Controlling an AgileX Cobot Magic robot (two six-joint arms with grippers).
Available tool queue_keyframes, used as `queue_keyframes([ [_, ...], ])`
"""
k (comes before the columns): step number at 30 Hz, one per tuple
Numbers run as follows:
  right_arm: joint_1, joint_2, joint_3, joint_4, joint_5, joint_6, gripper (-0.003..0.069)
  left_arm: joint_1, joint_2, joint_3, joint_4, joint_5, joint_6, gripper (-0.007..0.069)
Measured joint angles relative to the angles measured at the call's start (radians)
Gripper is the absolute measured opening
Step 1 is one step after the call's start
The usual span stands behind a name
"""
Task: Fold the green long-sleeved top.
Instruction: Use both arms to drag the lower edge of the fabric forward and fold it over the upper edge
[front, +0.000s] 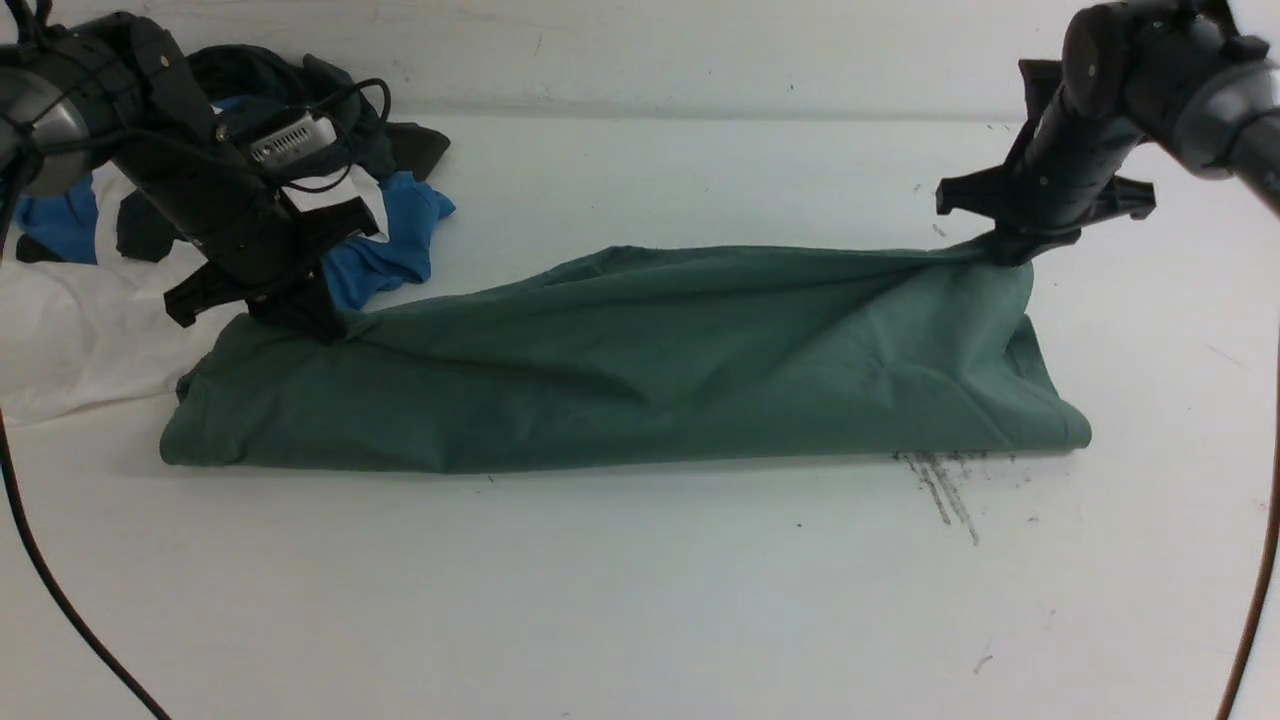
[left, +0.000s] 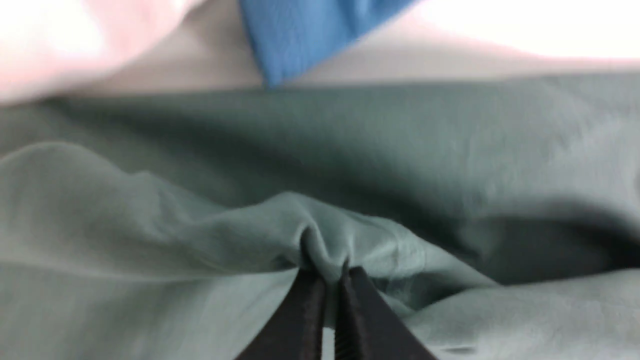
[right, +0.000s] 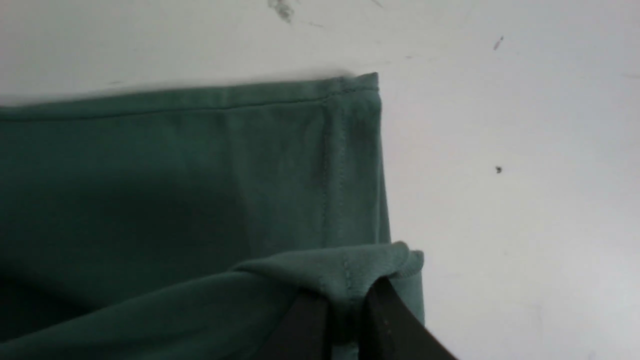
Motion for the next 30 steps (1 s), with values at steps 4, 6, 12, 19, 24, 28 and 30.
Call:
queue_keyframes([
  [4, -0.001, 0.022, 0.000, -0.039, -0.074, 0.016, 0.0048, 0.000, 0.018, -0.001, -0.021, -0.064, 0.000, 0.0009],
  [6, -0.001, 0.030, 0.000, -0.051, -0.136, 0.018, 0.0048, -0.001, 0.026, -0.001, -0.030, -0.088, 0.000, 0.0009],
  [12, -0.001, 0.044, 0.000, -0.068, -0.338, 0.020, 0.0067, -0.002, 0.048, -0.001, -0.046, -0.125, 0.001, 0.0009],
  [19, -0.003, 0.072, 0.000, -0.102, -0.494, 0.022, 0.0319, 0.000, 0.046, -0.007, -0.041, -0.176, 0.058, 0.0099],
  [24, -0.004, 0.054, -0.014, -0.103, -0.406, 0.018, 0.0480, 0.004, 0.017, -0.030, -0.014, -0.144, 0.079, 0.0260],
  [28, -0.007, 0.016, -0.085, -0.083, -0.136, -0.034, 0.0527, 0.011, -0.017, -0.095, -0.003, -0.077, 0.081, 0.0384],
  [30, -0.014, 0.004, -0.119, -0.060, -0.018, -0.065, 0.0531, 0.012, -0.030, -0.125, -0.001, -0.041, 0.082, 0.0418],
])
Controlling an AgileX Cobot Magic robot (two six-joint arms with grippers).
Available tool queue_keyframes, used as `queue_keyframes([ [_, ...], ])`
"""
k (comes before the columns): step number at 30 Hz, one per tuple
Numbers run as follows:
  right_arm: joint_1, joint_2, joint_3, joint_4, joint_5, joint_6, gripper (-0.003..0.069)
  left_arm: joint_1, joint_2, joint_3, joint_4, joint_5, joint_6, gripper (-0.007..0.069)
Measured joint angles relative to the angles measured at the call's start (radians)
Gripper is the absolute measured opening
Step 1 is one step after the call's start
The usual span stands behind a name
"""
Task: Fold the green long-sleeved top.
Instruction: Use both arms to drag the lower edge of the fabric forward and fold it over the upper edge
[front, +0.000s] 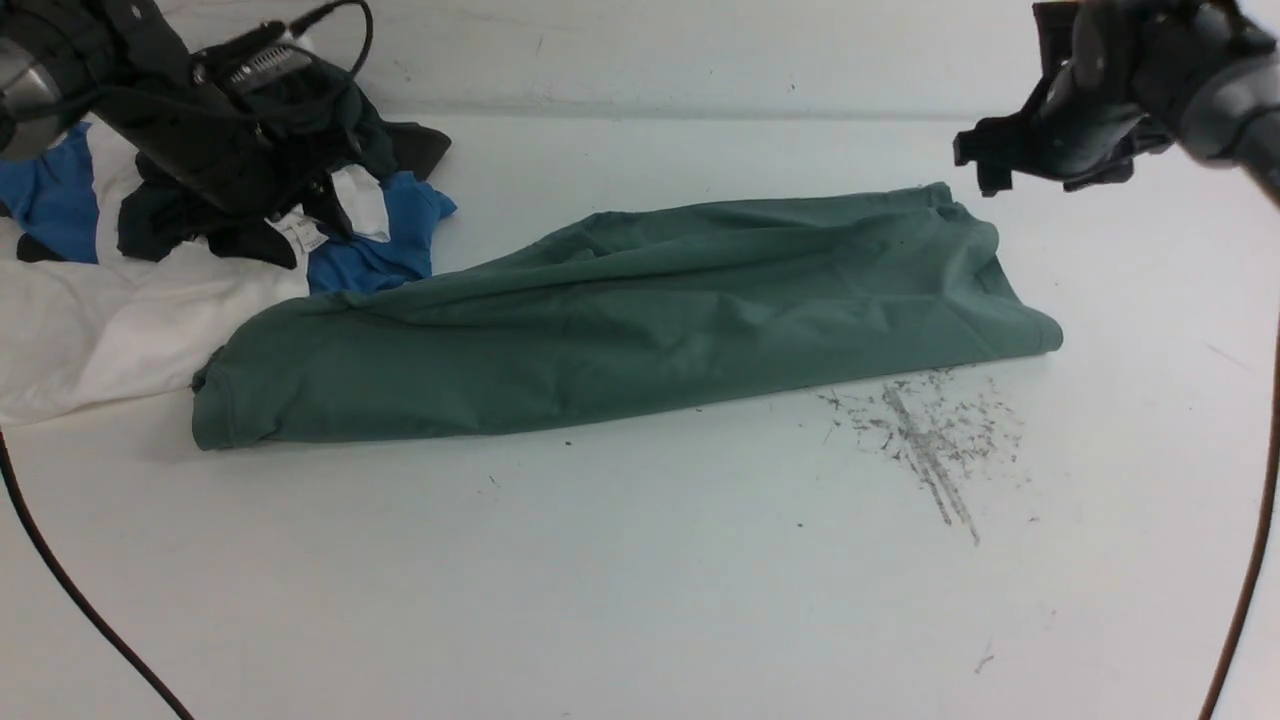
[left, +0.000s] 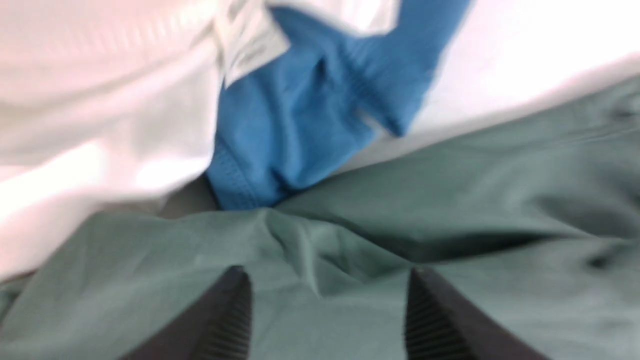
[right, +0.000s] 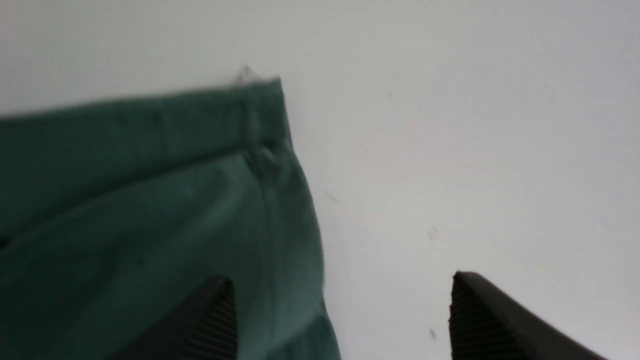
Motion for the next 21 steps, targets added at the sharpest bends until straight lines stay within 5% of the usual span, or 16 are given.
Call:
queue_keyframes([
  [9, -0.128, 0.015, 0.086, 0.346, 0.127, -0.114, 0.0535, 0.001, -0.026, -0.063, -0.001, 0.172, 0.007, 0.0459],
  [17, -0.135, 0.055, 0.157, 0.390, 0.127, -0.201, 0.0525, 0.001, -0.023, -0.063, -0.001, 0.179, 0.047, 0.0459],
  [19, -0.135, 0.056, 0.155, 0.395, 0.126, -0.210, 0.0499, 0.001, -0.023, -0.063, -0.001, 0.179, 0.049, 0.0459],
  [21, -0.135, 0.059, 0.153, 0.411, 0.124, -0.216, 0.0384, 0.001, -0.023, -0.063, -0.001, 0.179, 0.050, 0.0459],
])
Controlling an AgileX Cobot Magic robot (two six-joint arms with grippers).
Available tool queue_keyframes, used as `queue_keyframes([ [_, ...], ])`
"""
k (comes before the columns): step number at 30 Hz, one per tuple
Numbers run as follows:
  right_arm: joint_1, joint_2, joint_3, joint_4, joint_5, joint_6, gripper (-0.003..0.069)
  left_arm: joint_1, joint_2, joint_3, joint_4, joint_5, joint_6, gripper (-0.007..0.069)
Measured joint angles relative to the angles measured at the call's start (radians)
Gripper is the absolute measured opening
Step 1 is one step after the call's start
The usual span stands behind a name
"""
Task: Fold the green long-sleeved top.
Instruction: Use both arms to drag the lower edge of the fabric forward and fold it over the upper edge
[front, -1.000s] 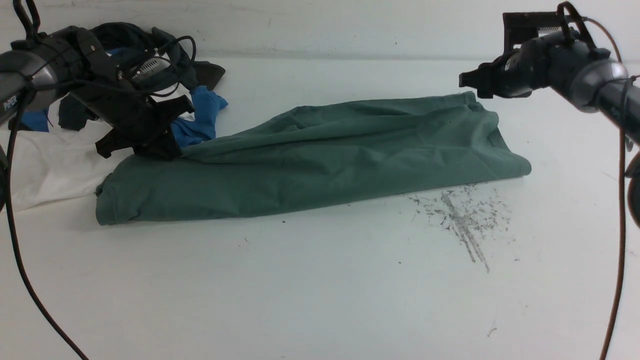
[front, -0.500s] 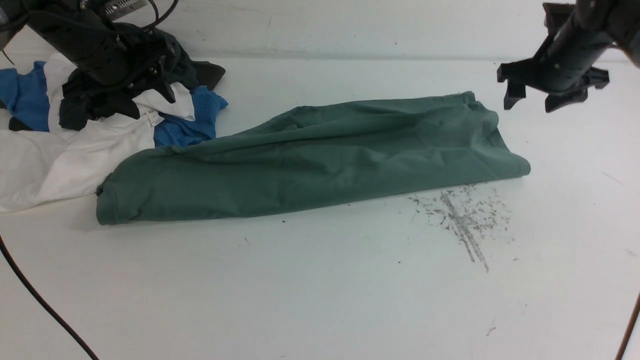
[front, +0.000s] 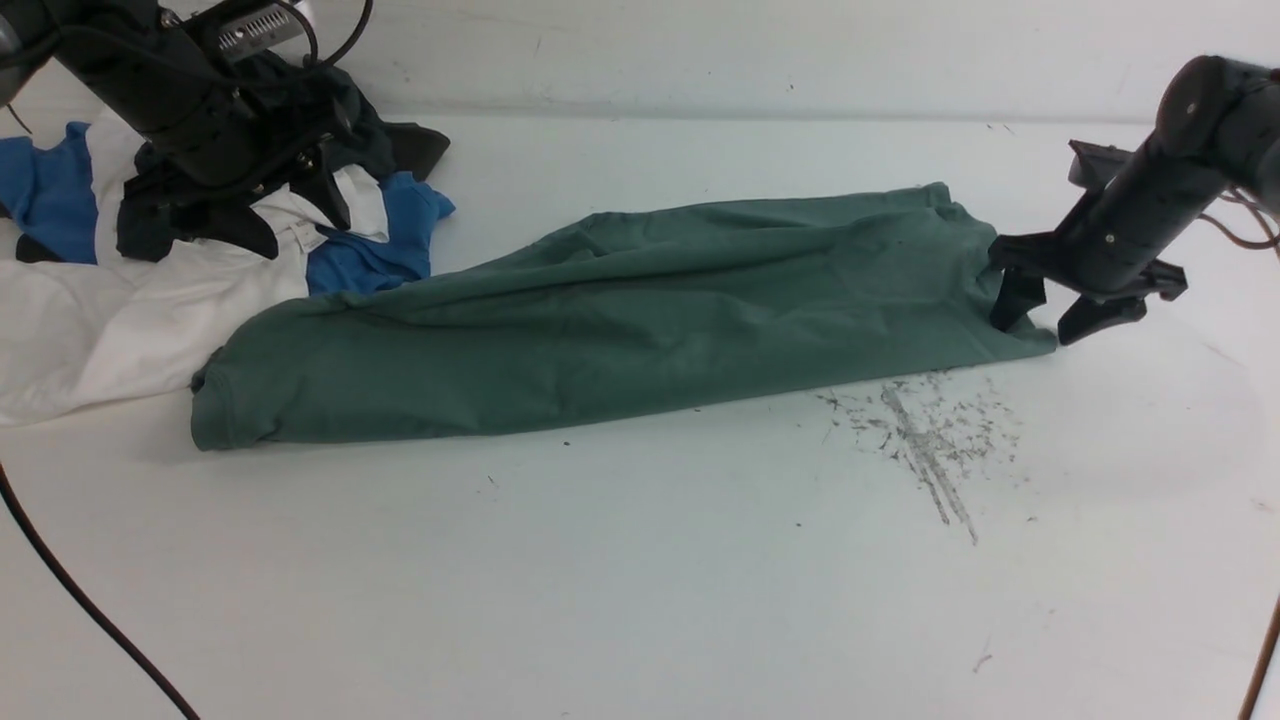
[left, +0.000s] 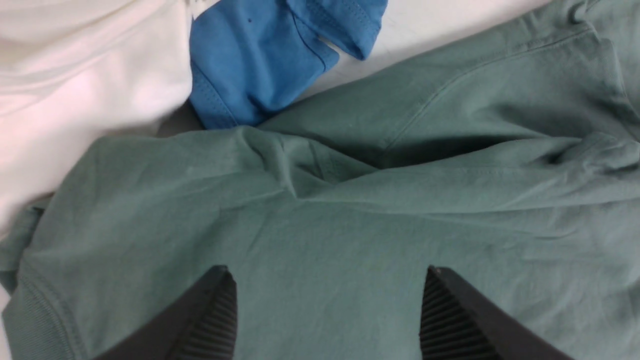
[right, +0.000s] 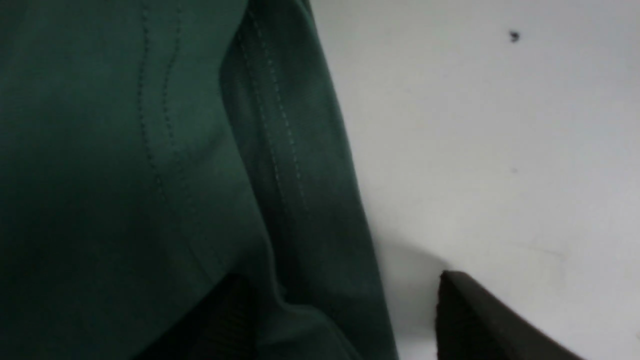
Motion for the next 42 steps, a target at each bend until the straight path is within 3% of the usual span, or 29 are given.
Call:
queue_keyframes([
  [3, 0.001, -0.004, 0.009, 0.018, -0.001, -0.001, 0.0190, 0.000, 0.000, 0.000, -0.003, 0.000, 0.012, 0.0454],
  [4, 0.001, -0.007, 0.011, 0.018, -0.001, -0.001, 0.0158, 0.000, 0.000, 0.000, -0.003, 0.000, 0.015, 0.0454],
  [5, 0.001, -0.027, 0.037, 0.018, -0.004, -0.001, 0.0071, 0.000, 0.000, 0.000, -0.002, 0.001, 0.040, 0.0434],
  [6, 0.001, -0.056, 0.084, 0.010, -0.005, -0.001, 0.0031, 0.000, -0.002, 0.000, -0.002, 0.001, 0.054, 0.0412],
  [12, 0.001, -0.261, 0.381, -0.062, -0.017, 0.018, 0.0001, 0.000, -0.032, 0.006, -0.041, 0.001, 0.081, 0.0269],
  [13, 0.001, -0.333, 0.500, -0.111, -0.017, 0.036, 0.0001, 0.000, -0.068, 0.030, -0.085, 0.000, 0.099, 0.0203],
  [14, 0.001, -0.350, 0.530, -0.118, -0.017, 0.038, 0.0001, 0.000, -0.068, 0.035, -0.091, 0.000, 0.103, 0.0203],
  [15, 0.001, -0.416, 0.658, -0.184, -0.017, 0.066, 0.0001, 0.000, -0.128, 0.088, -0.128, -0.001, 0.144, 0.0137],
  [18, 0.001, -0.508, 0.810, -0.286, -0.017, 0.119, 0.0001, -0.001, -0.250, 0.235, -0.160, -0.002, 0.219, 0.0048],
  [22, 0.000, -0.602, 0.968, -0.393, -0.018, 0.203, 0.0001, -0.001, -0.395, 0.435, -0.144, -0.002, 0.285, 0.0001],
  [25, 0.000, -0.637, 1.048, -0.464, -0.018, 0.273, 0.0011, -0.004, -0.511, 0.614, -0.114, 0.001, 0.307, -0.0004],
  [29, 0.000, -0.637, 1.046, -0.488, -0.020, 0.287, 0.0075, -0.007, -0.549, 0.691, -0.099, 0.001, 0.315, -0.0004],
  [34, 0.000, -0.637, 0.864, -0.485, -0.019, 0.289, 0.0255, -0.007, -0.549, 0.704, -0.099, -0.003, 0.351, -0.0004],
  [37, 0.000, -0.637, 0.764, -0.425, -0.019, 0.280, 0.0323, -0.008, -0.540, 0.704, -0.100, -0.005, 0.355, -0.0004],
  [42, 0.022, -0.590, 0.567, -0.157, -0.013, 0.016, 0.0400, -0.009, -0.497, 0.704, -0.100, -0.016, 0.360, -0.0004],
])
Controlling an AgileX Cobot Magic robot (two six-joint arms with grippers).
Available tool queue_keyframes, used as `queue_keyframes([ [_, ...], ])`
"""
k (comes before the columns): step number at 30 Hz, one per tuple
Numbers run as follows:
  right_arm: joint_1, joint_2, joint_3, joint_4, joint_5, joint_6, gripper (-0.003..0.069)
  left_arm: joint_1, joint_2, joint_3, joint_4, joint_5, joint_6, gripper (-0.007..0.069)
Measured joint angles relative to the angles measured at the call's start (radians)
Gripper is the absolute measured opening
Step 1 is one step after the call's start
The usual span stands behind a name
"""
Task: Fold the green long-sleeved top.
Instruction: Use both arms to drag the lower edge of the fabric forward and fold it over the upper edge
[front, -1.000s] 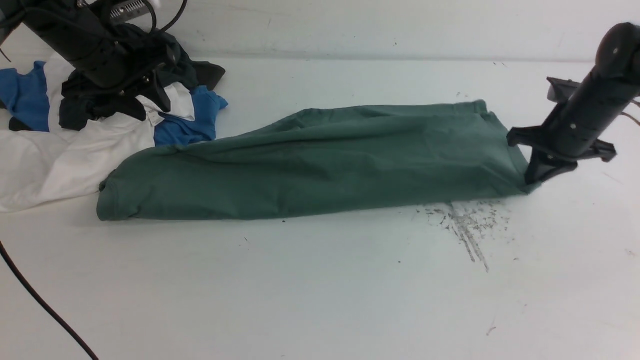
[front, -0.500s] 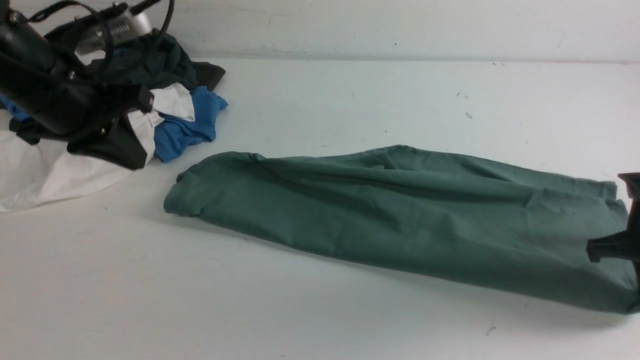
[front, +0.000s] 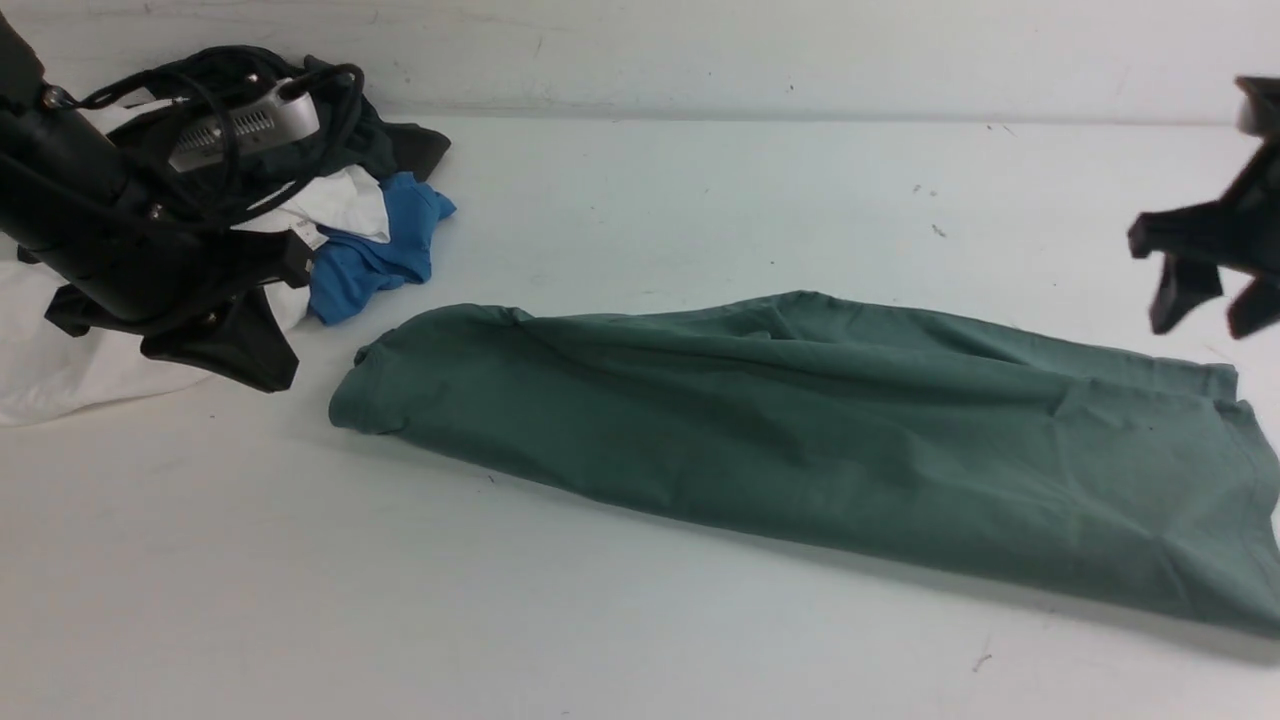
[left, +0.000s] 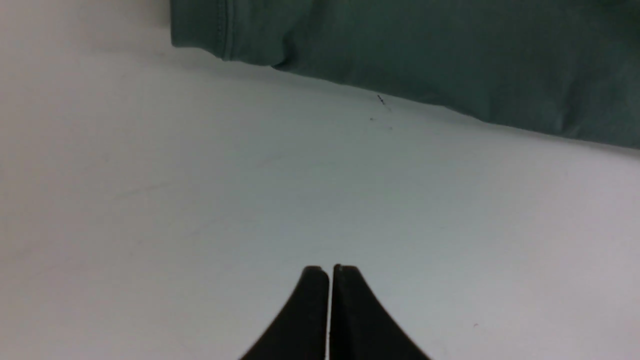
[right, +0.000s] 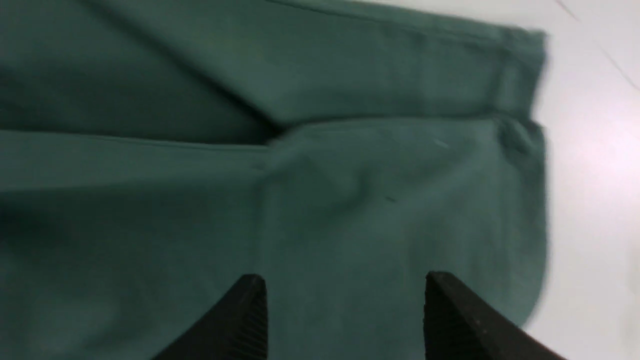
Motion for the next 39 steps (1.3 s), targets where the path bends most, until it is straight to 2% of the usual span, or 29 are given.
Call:
queue_keyframes([
  [1, 0.019, 0.029, -0.030, 0.062, -0.007, -0.078, 0.0404, 0.000, 0.012, 0.000, 0.000, -0.001, 0.000, -0.0004],
  [2, 0.032, 0.053, -0.055, 0.093, -0.011, -0.139, 0.0405, 0.000, 0.018, 0.000, 0.000, -0.004, 0.000, -0.0004],
  [3, 0.038, 0.065, -0.060, 0.100, -0.013, -0.151, 0.0406, 0.000, 0.019, 0.000, 0.000, -0.005, 0.000, -0.0004],
  [4, 0.067, 0.122, -0.107, 0.145, -0.013, -0.234, 0.0407, 0.000, 0.032, 0.000, -0.003, -0.008, -0.001, -0.0004],
  [8, 0.121, 0.263, -0.216, 0.151, 0.007, -0.319, 0.0407, 0.000, 0.046, 0.000, -0.004, -0.010, -0.002, -0.0004],
  [13, 0.147, 0.419, -0.398, 0.120, 0.011, -0.342, 0.0408, 0.000, 0.052, 0.000, -0.016, -0.011, -0.002, -0.0004],
  [17, 0.147, 0.464, -0.461, 0.130, 0.010, -0.341, 0.0408, 0.000, 0.052, 0.000, -0.029, -0.012, -0.002, -0.0004],
  [21, 0.147, 0.468, -0.462, 0.137, 0.013, -0.320, 0.0405, 0.000, 0.052, 0.000, -0.030, -0.012, -0.002, -0.0004],
  [25, 0.147, 0.417, -0.437, 0.121, 0.015, -0.236, 0.0395, 0.000, 0.052, 0.000, -0.030, -0.012, -0.002, -0.0004],
  [29, 0.147, 0.330, -0.372, 0.116, 0.015, -0.232, 0.0393, 0.000, 0.052, 0.000, -0.030, -0.012, -0.003, -0.0004],
  [34, 0.147, 0.303, -0.310, 0.128, 0.017, -0.361, 0.0394, 0.000, 0.052, 0.000, -0.042, -0.012, -0.003, -0.0004],
  [39, 0.147, 0.372, -0.301, 0.155, 0.016, -0.432, 0.0394, 0.000, 0.052, 0.000, -0.046, -0.021, -0.002, -0.0004],
])
